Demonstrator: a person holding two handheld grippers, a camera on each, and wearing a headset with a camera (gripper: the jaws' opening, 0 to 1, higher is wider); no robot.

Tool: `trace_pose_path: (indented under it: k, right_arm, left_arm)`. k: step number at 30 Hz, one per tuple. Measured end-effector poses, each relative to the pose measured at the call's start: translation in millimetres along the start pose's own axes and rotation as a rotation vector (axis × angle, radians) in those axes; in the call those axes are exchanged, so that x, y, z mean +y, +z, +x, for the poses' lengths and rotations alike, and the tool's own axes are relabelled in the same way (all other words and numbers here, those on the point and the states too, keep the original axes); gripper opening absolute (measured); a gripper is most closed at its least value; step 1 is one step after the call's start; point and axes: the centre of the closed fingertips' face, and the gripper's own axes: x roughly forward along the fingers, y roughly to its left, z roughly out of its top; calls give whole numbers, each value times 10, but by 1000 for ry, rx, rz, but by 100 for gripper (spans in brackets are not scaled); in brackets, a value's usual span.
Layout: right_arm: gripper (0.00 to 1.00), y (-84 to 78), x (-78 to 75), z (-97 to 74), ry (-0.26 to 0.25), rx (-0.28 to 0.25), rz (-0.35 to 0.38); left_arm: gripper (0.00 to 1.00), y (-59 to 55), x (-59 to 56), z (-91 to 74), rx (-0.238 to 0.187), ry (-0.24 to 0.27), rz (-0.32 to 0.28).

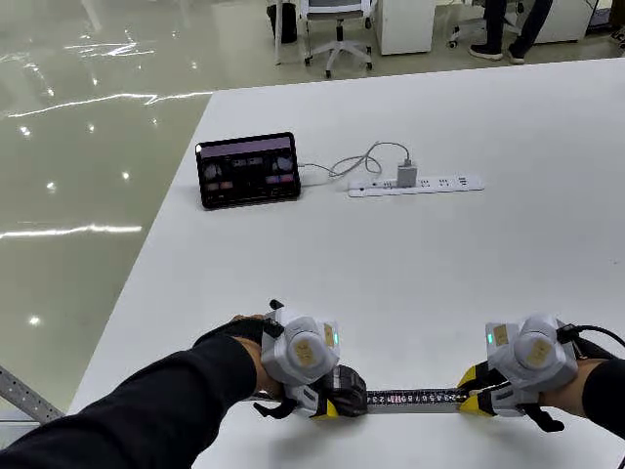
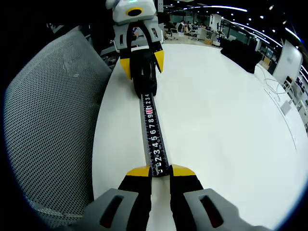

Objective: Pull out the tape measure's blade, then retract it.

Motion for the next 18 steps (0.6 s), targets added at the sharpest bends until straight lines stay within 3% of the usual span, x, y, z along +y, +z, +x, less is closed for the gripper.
trace_pose_path:
  k: [18]
  right_arm:
    - [9,-59,-9,-40,-5,6,7]
  left_arm:
    - [33,-7,0,-3,4,2,4]
